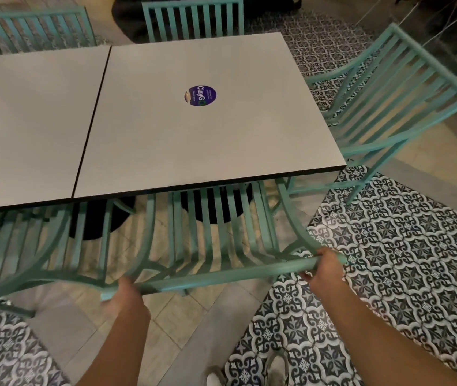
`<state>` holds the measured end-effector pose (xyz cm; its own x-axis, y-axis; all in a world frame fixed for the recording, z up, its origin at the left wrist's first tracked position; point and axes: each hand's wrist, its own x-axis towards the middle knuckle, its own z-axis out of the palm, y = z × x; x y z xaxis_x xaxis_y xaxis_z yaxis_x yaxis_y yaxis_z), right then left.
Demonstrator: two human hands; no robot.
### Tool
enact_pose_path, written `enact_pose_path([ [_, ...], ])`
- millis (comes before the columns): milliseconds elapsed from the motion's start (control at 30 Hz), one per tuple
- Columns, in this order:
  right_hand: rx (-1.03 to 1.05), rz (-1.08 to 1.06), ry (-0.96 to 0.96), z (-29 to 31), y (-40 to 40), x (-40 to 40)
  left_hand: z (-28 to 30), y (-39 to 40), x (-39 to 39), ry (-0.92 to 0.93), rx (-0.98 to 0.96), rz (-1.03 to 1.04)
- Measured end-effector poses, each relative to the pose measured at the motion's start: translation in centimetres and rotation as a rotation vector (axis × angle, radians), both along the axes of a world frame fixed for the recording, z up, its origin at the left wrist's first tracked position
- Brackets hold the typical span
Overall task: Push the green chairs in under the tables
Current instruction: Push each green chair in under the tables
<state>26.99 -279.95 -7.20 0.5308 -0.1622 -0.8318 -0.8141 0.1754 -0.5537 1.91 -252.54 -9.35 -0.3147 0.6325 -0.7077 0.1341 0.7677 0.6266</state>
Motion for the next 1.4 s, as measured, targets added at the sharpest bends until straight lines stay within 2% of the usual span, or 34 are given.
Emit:
enact_pose_path([
  [67, -0.066, 0.092, -0.078, -0.4, -1.2, -0.3, -0.9, 0.0, -1.2, 0.200, 0.073, -0.164],
  [167, -0.331, 0.369, -0.321, 0.3, -4.0, -0.6, 3.0, -1.7, -0.6, 0.484, 0.237, -0.432],
  [233, -0.396, 0.538, -0.421, 1.3, -6.8, 0.4, 4.9, -3.0, 0.8, 0.675, 0.345, -0.665],
  [333, -0.466, 0.712, -0.507, 2.5, -10.9, 2.8, 6.4, -5.4, 4.6, 0.812, 0.477, -0.966],
  [500, -0.557, 0.863, -0.652, 5.5, -16.9, 7.0, 8.0, -13.1, 15.5, 0.791, 0.871, -1.433],
  [567, -0.634, 0.937, -0.693, 6.4, -19.6, 8.8, 8.7, -16.9, 20.3, 0.721, 0.988, -1.600],
  [667, -0.749, 1.032, -0.739, 7.6, -23.0, 11.3, 9.5, -21.5, 26.5, 0.622, 1.122, -1.798],
  [800, -0.865, 1.067, -0.751, 9.1, -26.2, 15.2, 10.4, -26.6, 34.1, 0.588, 1.242, -2.036],
  [1000, -0.940, 1.088, -0.805, 9.2, -29.8, 23.8, 10.2, -32.3, 45.7, 0.484, 1.387, -2.225],
  [1167, -0.989, 1.104, -0.783, 9.7, -33.3, 32.8, 10.3, -35.7, 56.2, 0.430, 1.424, -2.252],
  [1400, -1.009, 1.081, -0.766, 11.1, -38.2, 44.0, 12.6, -39.8, 69.1, 0.514, 1.475, -2.272],
])
